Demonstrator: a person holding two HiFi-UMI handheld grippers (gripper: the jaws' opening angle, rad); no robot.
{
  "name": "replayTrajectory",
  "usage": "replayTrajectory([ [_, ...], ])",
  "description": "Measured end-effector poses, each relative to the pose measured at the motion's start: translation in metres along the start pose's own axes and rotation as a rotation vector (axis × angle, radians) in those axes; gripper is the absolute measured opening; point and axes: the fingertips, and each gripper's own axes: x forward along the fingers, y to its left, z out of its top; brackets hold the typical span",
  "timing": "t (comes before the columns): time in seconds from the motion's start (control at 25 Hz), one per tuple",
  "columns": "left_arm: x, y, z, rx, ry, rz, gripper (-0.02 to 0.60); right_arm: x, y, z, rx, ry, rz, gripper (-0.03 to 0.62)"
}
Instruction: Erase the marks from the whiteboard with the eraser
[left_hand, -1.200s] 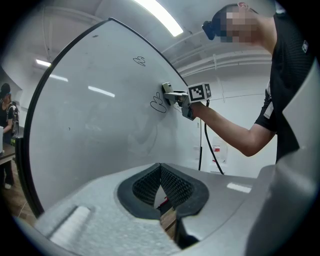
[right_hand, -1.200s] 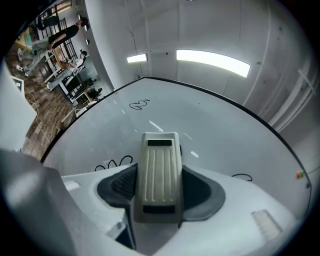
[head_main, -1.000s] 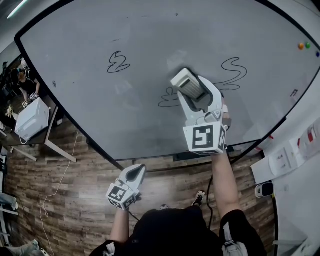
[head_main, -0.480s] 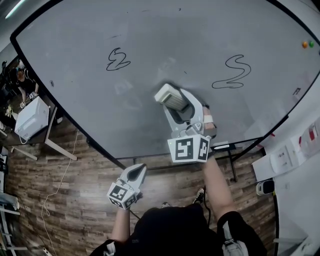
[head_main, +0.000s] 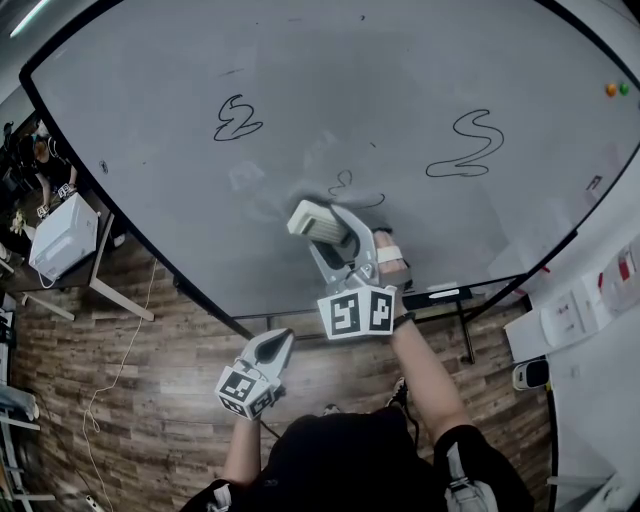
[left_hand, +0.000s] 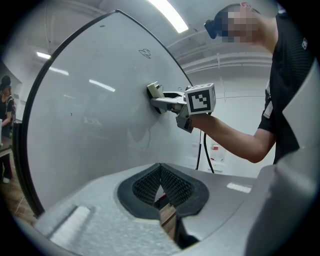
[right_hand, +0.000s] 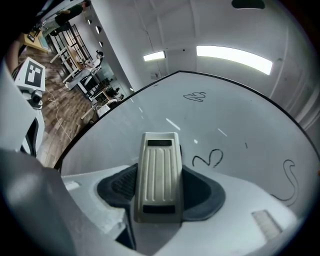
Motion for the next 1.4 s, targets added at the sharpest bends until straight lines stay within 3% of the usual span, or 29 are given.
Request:
replayTrajectory([
  [0.24,-0.002,0.003,-0.002,0.002,-0.011,0.002,0.011,0.006,0.030,0.000,-0.061,0.007,0.082,0.253],
  [0.56,-0.003,0.005,-0.005,-0.009,-0.007,0.013,0.011,0.008,0.038,-0.004,-0.209,0.022,0.093,0.253],
  [1.0,0.005,0.001,0.001,-0.001,0.002,0.011,0.011,0.007,0.038,-0.006,-0.283,0.026,0.152,0.253],
  [1.2,0.005,0.003,-0.002,0.002,0.000,0.012,0.011,0.005,0.026,-0.005,-0.319,0.028,0.104,0.252],
  [1.4,0.005,0.003,-0.004,-0.008,0.006,0.018,0.011,-0.002,-0.023,0.003,-0.310,0.017,0.007,0.253],
])
